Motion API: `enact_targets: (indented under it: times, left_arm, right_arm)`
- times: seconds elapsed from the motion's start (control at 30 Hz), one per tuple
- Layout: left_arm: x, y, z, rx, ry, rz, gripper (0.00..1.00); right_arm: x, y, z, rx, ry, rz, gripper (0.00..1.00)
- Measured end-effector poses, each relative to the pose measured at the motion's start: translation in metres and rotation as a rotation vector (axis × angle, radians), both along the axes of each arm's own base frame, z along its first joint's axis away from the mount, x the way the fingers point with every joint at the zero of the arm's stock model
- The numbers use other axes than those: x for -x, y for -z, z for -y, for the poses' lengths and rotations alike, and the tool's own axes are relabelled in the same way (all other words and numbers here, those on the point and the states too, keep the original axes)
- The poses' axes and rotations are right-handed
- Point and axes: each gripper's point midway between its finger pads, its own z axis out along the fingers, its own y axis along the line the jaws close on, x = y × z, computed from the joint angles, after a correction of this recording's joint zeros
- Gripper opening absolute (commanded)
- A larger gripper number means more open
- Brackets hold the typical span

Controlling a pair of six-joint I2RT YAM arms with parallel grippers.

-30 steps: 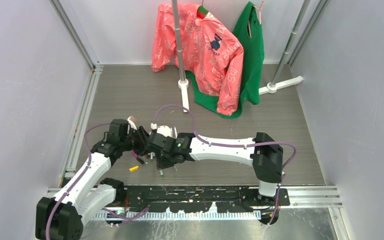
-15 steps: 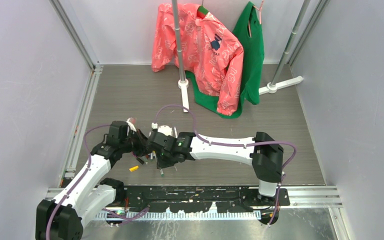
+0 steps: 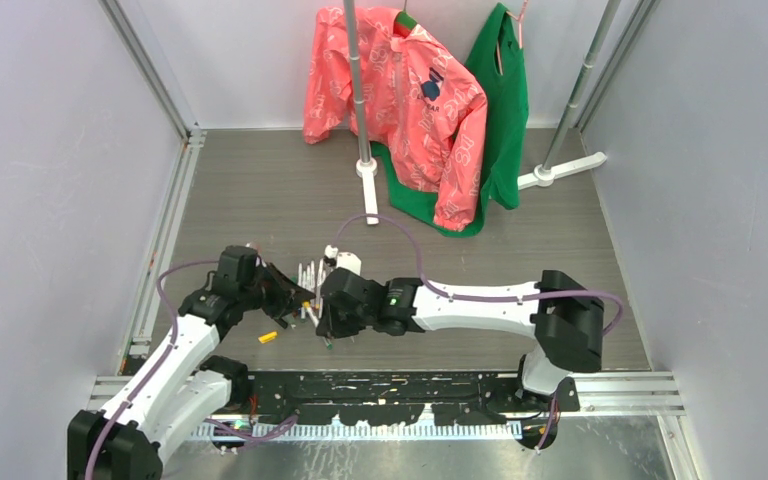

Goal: Open the pen caps

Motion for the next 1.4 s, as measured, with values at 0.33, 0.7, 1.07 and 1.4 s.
enact_targets:
  times: [0.33,0.7,1.07,1.4]
  left_arm:
    - [-0.027,-0.003,-0.013,0.006,-0.222,-0.038,0.0]
    - [-0.058,-0.019,-0.032,-0.022,-0.373,0.049,0.0]
    - [-0.036,-0.014,-0.056,-0.267,-0.258,0.019,0.0]
    - [0.001,0.008,-0.086,-0.458,-0.226,-0.113,0.0]
  right_arm:
    - [0.01,0.004,0.024,-0.036,0.008,0.001,0.01]
    - [0.03,0.043,0.065,0.131,-0.014,-0.063,0.01]
    - [-0.033,0.033,0.093,0.188,0.101,-0.028,0.01]
    - [-0.098,0.027,0.068,0.217,0.144,-0.011,0.01]
